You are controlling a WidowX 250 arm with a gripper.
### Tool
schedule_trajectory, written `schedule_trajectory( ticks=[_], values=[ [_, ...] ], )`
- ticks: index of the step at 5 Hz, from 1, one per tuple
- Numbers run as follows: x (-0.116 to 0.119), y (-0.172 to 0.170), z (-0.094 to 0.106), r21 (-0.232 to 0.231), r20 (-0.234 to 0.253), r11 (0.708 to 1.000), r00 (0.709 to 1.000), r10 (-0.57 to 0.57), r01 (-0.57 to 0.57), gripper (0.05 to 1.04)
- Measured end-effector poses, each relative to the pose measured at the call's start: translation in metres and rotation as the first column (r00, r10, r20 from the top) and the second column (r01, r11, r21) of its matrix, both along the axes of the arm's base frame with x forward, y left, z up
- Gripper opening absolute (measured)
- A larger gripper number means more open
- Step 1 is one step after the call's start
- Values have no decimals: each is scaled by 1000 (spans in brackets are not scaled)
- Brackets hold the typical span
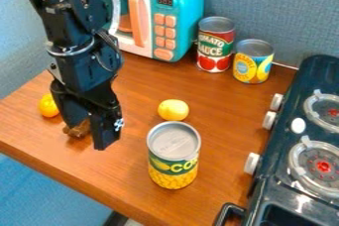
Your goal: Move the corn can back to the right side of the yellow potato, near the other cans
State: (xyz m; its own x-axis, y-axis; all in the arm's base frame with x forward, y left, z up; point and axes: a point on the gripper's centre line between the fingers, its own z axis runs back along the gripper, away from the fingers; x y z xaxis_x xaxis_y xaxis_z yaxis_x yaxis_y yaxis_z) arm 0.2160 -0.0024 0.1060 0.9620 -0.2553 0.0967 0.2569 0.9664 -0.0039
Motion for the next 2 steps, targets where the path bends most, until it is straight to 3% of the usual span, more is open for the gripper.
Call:
schedule_trajectory(
  ticks=[1, 2],
  values=[
    [-2, 0, -4, -2, -14, 1000, 1000, 4, -4, 1001],
    [-1, -16, -14, -49, 14, 999, 1000, 16, -15, 1001]
  ],
)
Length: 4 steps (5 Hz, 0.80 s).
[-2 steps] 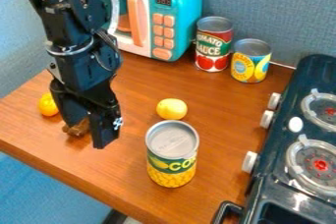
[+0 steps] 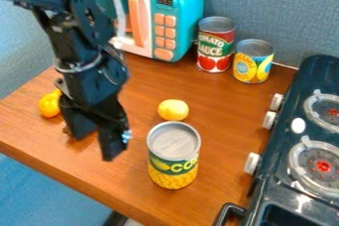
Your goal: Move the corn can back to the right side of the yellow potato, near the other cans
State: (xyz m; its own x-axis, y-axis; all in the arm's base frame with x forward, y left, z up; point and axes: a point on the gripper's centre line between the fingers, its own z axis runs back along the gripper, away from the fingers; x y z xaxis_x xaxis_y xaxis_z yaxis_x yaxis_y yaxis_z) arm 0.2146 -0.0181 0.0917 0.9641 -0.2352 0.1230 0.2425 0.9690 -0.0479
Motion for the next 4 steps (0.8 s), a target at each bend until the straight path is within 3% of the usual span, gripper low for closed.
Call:
schedule_trajectory(
  ticks=[1, 4],
  values=[
    [2, -14, -6, -33, 36, 997, 996, 75, -74, 1001],
    [11, -45, -28, 52, -48, 996, 996, 80, -78, 1001]
  ],
)
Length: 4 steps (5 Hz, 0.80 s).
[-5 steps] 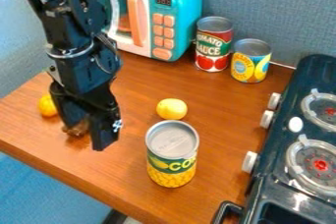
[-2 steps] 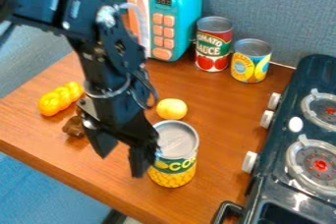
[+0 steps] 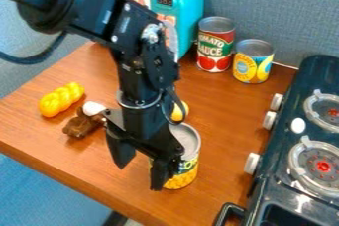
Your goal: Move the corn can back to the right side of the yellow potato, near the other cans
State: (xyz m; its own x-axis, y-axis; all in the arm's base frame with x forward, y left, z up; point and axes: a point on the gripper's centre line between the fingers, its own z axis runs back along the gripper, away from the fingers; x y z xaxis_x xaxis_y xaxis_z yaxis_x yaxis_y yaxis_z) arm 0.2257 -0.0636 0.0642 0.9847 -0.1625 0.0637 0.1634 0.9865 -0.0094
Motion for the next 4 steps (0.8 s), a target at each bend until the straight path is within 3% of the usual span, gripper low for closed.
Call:
schedule_trajectory(
  ticks=[1, 2, 4],
  values=[
    [7, 0, -8, 21, -40, 999, 999, 29, -28, 1001],
    [19, -4, -12, 22, -48, 999, 998, 42, -41, 1001],
    [71, -22, -5, -18, -6, 998, 998, 60, -60, 1001]
  ],
)
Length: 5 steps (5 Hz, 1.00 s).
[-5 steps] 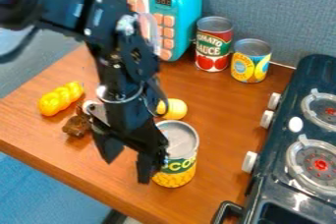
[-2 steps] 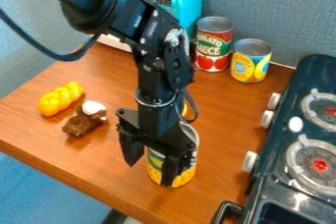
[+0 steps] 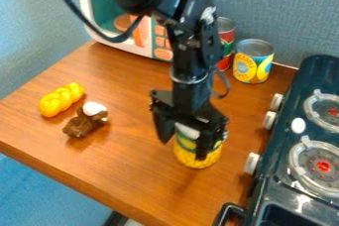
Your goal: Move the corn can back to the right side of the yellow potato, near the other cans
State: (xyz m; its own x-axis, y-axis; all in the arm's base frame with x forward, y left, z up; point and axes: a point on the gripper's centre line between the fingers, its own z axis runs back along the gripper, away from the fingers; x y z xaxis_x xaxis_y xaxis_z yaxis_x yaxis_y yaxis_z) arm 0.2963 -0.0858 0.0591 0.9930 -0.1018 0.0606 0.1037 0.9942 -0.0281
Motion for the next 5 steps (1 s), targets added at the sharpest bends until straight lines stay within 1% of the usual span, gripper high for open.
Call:
schedule_trajectory(
  ticks=[1, 2, 3, 4, 5],
  values=[
    [24, -8, 2, -18, 8, 1000, 1000, 0, 1, 1001],
    [49, -5, 3, -39, 7, 998, 999, 50, -49, 1001],
    [63, 8, 5, -33, 27, 992, 992, 125, -124, 1001],
    [58, 14, 5, -42, 7, 990, 991, 135, -134, 1001],
    [43, 20, 27, -88, 63, 987, 988, 142, -137, 1001]
  ],
)
